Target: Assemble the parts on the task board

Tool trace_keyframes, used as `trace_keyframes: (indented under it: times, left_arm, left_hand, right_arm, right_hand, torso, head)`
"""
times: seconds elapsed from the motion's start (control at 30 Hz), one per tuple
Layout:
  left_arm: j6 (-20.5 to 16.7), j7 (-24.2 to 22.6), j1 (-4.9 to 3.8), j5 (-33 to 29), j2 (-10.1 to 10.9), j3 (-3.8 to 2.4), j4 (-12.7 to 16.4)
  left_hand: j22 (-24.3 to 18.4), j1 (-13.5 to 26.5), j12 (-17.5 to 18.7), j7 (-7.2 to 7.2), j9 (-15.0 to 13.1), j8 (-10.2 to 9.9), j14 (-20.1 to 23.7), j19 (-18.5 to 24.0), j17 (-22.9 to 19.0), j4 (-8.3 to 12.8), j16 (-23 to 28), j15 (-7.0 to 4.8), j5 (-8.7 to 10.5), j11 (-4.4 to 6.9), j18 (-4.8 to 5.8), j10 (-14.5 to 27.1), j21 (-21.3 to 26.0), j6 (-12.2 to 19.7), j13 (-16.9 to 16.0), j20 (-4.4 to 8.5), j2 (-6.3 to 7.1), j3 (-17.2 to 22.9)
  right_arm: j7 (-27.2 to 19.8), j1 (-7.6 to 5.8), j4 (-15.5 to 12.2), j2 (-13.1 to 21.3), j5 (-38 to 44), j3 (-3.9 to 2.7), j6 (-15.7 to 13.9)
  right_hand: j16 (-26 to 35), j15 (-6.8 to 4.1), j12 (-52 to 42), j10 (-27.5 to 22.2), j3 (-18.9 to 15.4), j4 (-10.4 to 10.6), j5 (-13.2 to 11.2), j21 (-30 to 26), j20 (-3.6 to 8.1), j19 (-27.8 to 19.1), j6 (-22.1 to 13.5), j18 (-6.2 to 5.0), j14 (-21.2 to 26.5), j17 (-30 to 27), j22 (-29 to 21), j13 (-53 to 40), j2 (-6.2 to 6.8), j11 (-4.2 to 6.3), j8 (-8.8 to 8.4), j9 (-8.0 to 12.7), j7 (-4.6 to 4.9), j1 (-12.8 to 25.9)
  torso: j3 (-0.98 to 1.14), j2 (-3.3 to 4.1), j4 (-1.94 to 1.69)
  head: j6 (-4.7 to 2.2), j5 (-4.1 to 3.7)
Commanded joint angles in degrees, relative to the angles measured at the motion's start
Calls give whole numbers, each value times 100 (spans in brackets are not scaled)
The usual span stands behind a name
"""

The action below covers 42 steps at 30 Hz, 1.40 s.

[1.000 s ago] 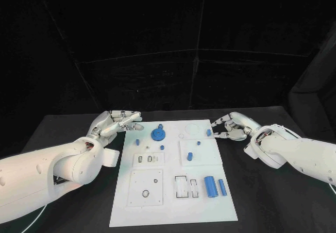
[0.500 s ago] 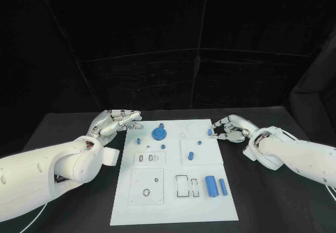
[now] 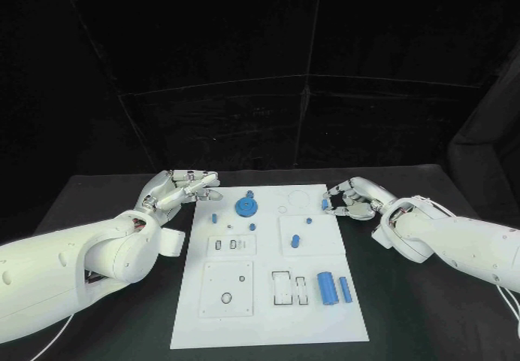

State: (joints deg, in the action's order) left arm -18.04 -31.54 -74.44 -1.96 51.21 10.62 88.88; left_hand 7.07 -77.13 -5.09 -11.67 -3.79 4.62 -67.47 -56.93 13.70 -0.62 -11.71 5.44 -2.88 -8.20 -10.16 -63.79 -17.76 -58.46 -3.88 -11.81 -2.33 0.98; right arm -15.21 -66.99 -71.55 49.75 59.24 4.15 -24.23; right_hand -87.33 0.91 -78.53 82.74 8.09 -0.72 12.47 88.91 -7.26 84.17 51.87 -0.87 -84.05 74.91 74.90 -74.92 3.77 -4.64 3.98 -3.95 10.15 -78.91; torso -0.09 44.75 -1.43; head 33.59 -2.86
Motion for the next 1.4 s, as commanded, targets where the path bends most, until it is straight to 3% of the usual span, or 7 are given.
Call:
trace_keyframes:
  times: [0.03, 0.67, 1.1, 1.4]
  left_arm:
    - [58, -24, -1, 33, -5, -3, -2]
    - [50, 3, 12, 33, -2, -2, -13]
    - [89, 55, 13, 33, 19, -2, -56]
    - [84, 54, 12, 33, 39, -2, -107]
  left_hand:
    - [-4, 50, 17, -31, 4, -21, -46, -24, 5, 19, 29, -5, 6, -31, -31, -25, 34, -5, 5, 4, -12, -7]
    - [-7, 71, 30, -40, 6, -30, -48, -27, 9, 13, 36, -1, 6, -38, -29, -21, 37, 0, 7, 2, -28, -13]
    - [-9, 80, 37, -43, 6, -34, -49, -28, 11, 10, 41, 1, 6, -41, -29, -18, 39, 3, 8, 1, -38, -15]
    - [-9, 83, 40, -44, 7, -37, -49, -28, 12, 10, 42, 2, 6, -43, -28, -16, 40, 6, 8, 1, -41, -16]
  right_arm:
    - [-31, -6, -7, -25, -41, -3, -30]
    - [52, -6, 39, -99, -34, -4, 72]
    - [67, -6, 57, -115, -72, -4, 18]
    - [10, -6, 10, -119, -186, -5, -221]
  right_hand:
    - [-18, -13, -30, 5, -12, 10, -4, -15, 10, 335, -18, 8, -463, 931, 1196, -492, -16, -33, -1, -3, -6, 34]
    - [-47, -39, -97, 55, 36, -37, -45, 13, 24, 391, 261, 25, -479, 996, 1266, -555, -155, 5, 126, -47, -51, 52]
    - [-48, -183, -138, 94, 259, -119, -326, 28, 148, 423, 902, 35, -482, 1007, 1307, -606, -398, 181, 362, -107, -258, 41]
    - [-57, -233, -152, 111, 370, -172, -333, 44, 198, 456, 1042, 46, -488, 1032, 1349, -624, -480, 236, 406, -114, -317, 15]
  torso:
    - [0, -3, 3]
    - [-1, -1, 7]
    - [-6, -5, -2]
    - [0, -3, 5]
  head:
    - [3, -1]
    - [-10, -5]
    - [15, -19]
    - [-2, -5]
